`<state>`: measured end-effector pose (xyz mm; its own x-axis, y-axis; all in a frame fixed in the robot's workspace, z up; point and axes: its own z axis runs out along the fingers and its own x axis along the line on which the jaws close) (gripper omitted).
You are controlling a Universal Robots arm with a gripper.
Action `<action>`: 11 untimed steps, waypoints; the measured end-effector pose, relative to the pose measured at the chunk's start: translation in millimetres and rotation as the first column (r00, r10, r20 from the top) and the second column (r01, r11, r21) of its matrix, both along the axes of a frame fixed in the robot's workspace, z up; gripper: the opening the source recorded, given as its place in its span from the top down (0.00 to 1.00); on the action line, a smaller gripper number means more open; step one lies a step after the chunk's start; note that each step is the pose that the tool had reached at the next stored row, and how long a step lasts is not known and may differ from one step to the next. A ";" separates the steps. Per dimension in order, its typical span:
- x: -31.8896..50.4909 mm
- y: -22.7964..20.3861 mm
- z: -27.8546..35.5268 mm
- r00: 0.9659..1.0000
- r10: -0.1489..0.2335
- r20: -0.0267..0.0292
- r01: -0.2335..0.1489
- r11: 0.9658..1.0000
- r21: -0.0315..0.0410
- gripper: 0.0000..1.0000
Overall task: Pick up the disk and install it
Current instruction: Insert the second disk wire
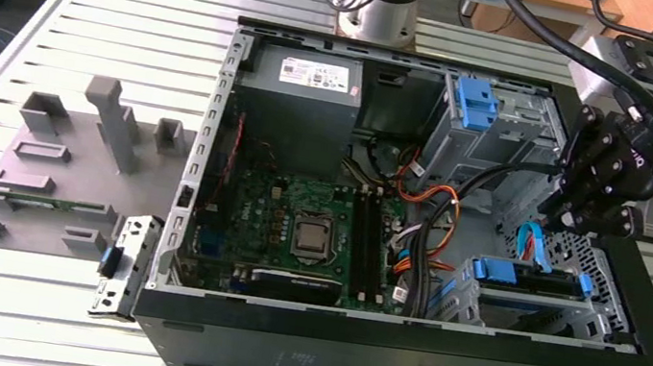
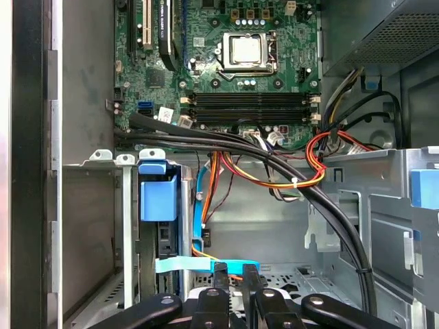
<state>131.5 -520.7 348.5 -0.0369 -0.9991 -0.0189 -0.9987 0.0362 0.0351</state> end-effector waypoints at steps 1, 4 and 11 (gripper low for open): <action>0.0 0.0 0.0 1.000 0.000 0.000 0.000 1.000 0.000 0.76; 0.1 0.0 0.0 1.000 0.000 0.000 0.000 1.000 0.000 0.64; 0.1 0.0 3.6 1.000 0.000 0.000 0.000 1.000 0.000 0.64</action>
<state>131.7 -520.7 352.1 -0.0369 -0.9991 -0.0190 -0.9987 0.0362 0.0351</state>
